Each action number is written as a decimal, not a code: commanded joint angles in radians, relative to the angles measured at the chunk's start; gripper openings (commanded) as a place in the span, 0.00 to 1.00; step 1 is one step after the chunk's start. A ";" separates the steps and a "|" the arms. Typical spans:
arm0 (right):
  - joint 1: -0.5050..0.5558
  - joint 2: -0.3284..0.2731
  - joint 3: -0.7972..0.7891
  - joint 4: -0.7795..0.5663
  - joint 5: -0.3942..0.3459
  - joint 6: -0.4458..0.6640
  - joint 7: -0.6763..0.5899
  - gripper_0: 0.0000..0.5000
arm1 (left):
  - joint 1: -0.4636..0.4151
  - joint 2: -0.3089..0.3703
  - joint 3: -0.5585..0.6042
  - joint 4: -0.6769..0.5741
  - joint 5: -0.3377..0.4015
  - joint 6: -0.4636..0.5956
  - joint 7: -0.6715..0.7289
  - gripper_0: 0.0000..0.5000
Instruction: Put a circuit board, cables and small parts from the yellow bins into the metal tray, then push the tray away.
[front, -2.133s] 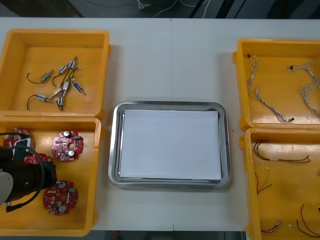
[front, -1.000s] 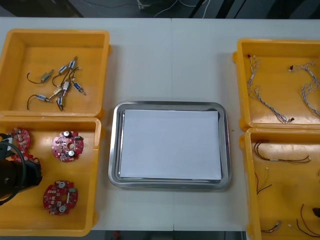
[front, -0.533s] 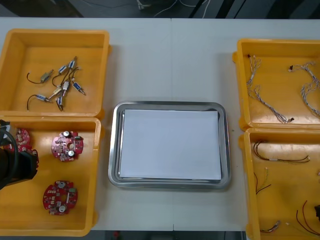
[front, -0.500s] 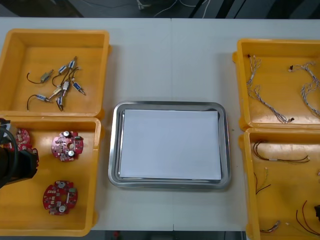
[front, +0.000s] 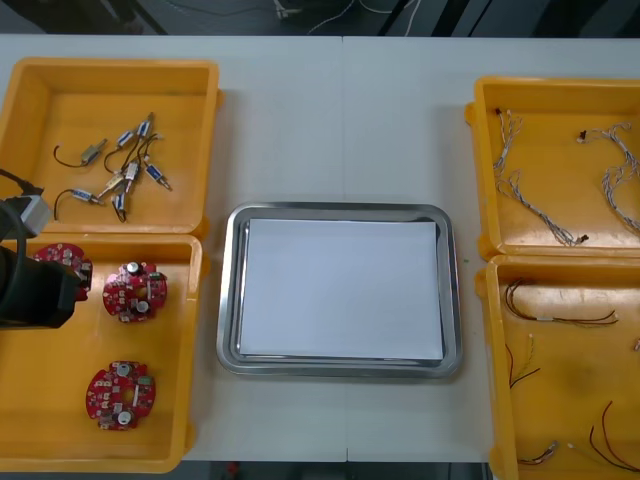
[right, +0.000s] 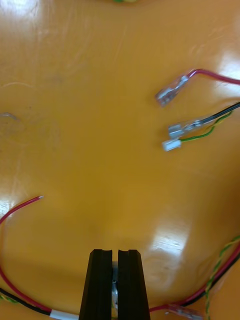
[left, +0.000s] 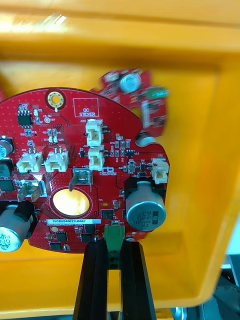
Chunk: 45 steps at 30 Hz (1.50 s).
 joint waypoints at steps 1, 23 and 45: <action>-0.013 -0.040 -0.044 -0.033 -0.025 0.018 0.012 0.00 | -0.091 0.074 -0.006 -0.034 0.050 0.010 0.119 0.00; -0.188 -0.045 -0.027 -0.035 -0.134 0.096 -0.043 0.00 | -0.472 0.025 -0.424 0.024 0.048 0.010 0.194 0.00; -0.303 -0.028 0.045 -0.036 -0.080 0.097 -0.097 0.00 | -0.577 -0.130 -0.771 0.115 -0.130 -0.043 0.252 0.00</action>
